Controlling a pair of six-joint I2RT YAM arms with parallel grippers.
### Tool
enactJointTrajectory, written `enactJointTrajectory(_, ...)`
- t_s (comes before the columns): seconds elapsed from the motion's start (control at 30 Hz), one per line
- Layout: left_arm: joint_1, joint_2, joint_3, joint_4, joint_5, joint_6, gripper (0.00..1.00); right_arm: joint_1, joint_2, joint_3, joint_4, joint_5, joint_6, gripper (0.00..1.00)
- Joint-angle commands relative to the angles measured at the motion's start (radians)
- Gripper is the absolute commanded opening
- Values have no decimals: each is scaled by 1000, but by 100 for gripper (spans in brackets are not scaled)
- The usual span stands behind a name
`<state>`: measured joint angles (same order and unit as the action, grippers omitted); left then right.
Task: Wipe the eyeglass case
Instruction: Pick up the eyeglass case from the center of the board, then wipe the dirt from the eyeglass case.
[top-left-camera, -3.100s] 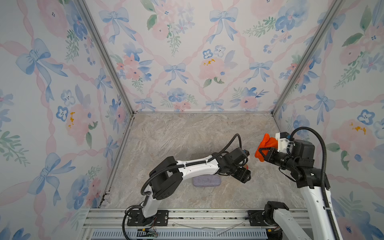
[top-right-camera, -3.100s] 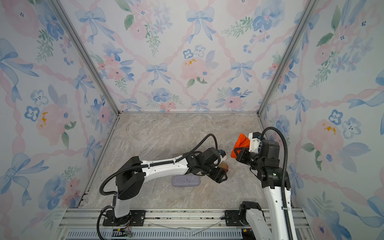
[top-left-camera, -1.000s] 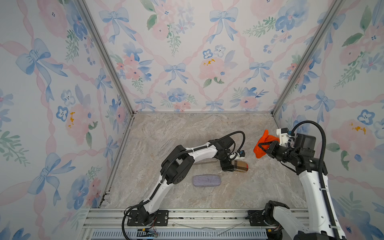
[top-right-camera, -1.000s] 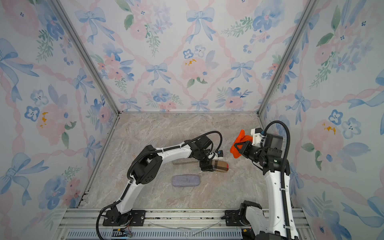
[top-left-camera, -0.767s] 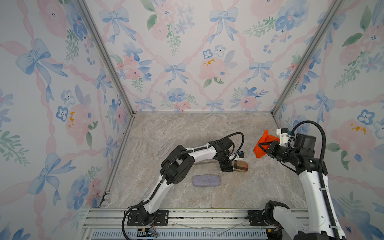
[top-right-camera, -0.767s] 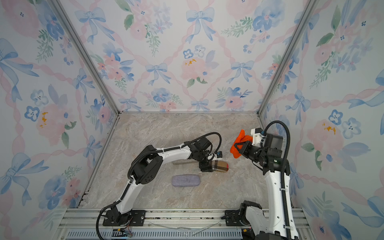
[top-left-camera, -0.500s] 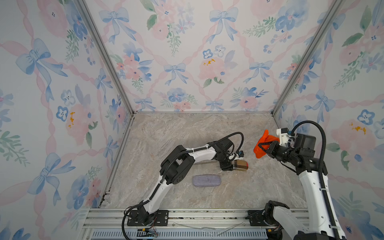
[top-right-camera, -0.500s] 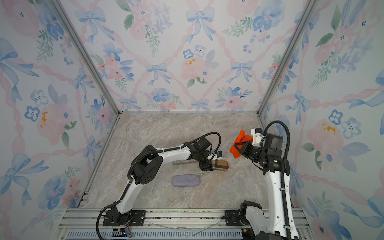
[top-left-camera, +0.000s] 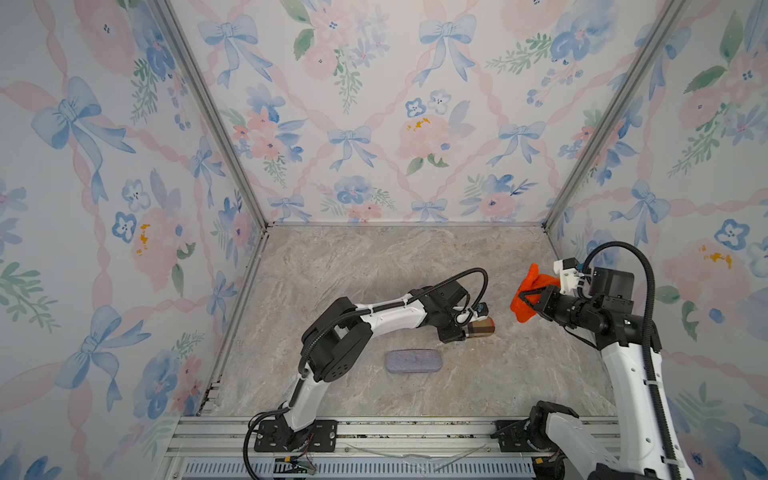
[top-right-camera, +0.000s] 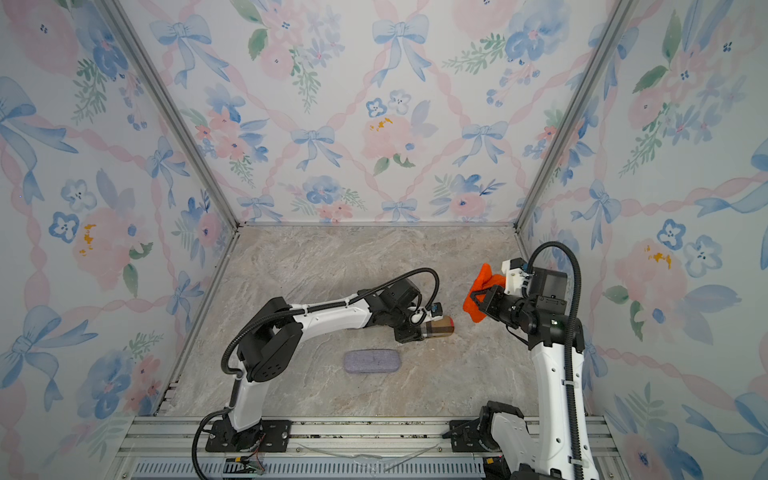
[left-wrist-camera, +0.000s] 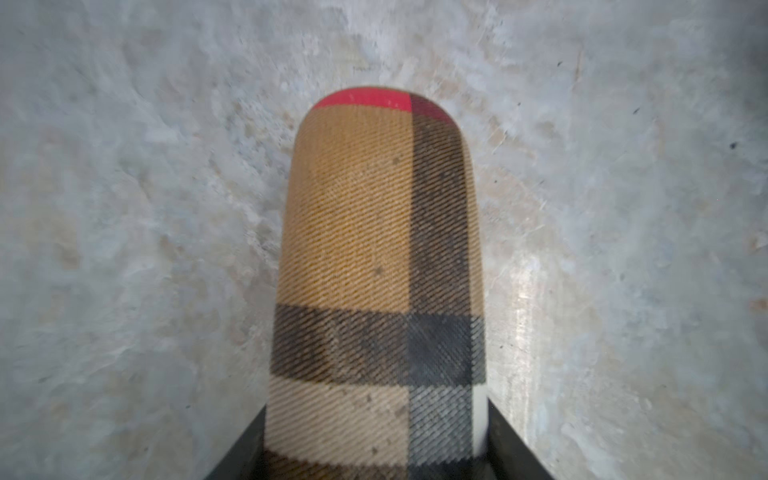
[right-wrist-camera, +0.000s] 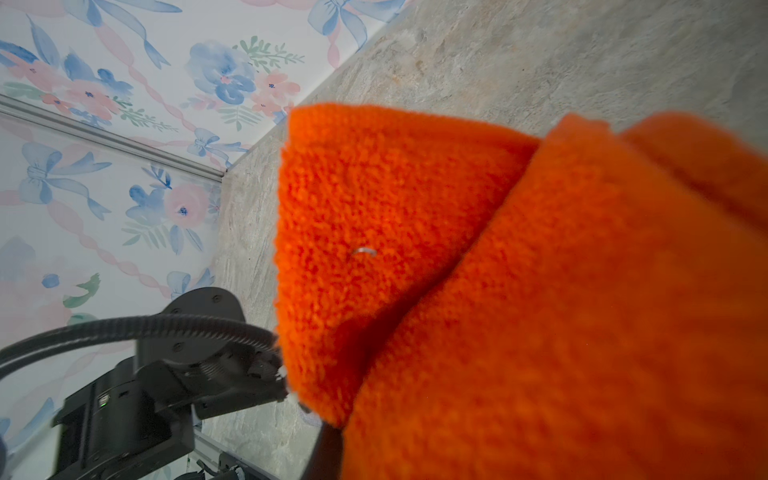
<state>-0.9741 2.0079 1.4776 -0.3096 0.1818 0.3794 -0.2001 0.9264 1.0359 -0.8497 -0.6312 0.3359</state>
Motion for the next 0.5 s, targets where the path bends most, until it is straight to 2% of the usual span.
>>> enactJointTrajectory(0.0,-37,-143,-65,112,-102,-15,38,84,-7,21,-95,22,-49,0)
enactJointTrajectory(0.07,-60,-202,-116,151,-124,-12,37,170,-3,1,-81,25,-37,0)
enactJointTrajectory(0.3,-86,-351,-256,320,-100,-84,37,448,36,-150,163,-52,168,0)
enactJointTrajectory(0.4,-87,-371,-291,383,-114,-112,37,460,15,-206,249,-135,254,0)
enactJointTrajectory(0.47,-86,-375,-305,404,-119,-123,37,412,8,-165,117,-110,170,0)
